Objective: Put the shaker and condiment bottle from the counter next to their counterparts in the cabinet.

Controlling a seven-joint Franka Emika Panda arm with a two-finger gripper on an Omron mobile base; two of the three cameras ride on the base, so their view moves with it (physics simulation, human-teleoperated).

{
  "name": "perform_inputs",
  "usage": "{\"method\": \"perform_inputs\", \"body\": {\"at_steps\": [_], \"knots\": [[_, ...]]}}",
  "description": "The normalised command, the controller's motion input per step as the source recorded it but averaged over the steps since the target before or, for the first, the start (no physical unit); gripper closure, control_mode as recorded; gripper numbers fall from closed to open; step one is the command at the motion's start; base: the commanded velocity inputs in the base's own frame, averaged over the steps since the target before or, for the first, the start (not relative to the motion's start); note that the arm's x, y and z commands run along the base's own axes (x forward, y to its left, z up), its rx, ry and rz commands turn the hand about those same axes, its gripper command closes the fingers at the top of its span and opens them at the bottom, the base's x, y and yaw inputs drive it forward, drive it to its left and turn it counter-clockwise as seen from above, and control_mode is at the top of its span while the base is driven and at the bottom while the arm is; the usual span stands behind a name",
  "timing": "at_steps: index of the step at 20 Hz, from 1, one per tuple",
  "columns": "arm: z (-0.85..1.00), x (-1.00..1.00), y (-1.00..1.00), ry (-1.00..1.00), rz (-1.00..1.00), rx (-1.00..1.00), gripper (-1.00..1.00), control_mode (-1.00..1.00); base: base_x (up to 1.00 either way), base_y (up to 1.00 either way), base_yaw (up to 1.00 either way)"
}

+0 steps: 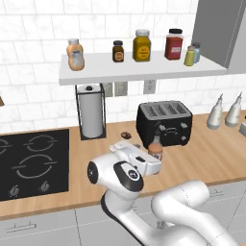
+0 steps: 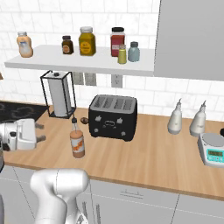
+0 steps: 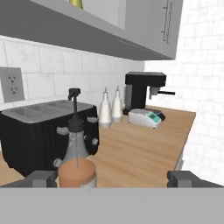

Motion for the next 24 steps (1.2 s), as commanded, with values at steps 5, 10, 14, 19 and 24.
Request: {"method": "perform_inputs", "body": {"at_steps": [5,10,14,19,24], "knots": [[-0.25,0.15,-0.15,0.00,0.01,0.00,-1.00,-1.00,0.00,0.00,0.00],[-0.01,0.31,-0.23,0.00,0.02,0.00,-1.00,-1.00,0.00,0.00,0.00],[0.00,0.32,-0.14,0.00,0.03,0.00,-1.00,-1.00,0.00,0.00,0.00],[0.00,0.08,-0.14,0.00,0.01,0.00,-1.00,-1.00,0.00,0.00,0.00],[-0.03,0.02,-0.02,0.00,0.00,0.00,-1.00,-1.00,0.00,0.00,0.00]]}}
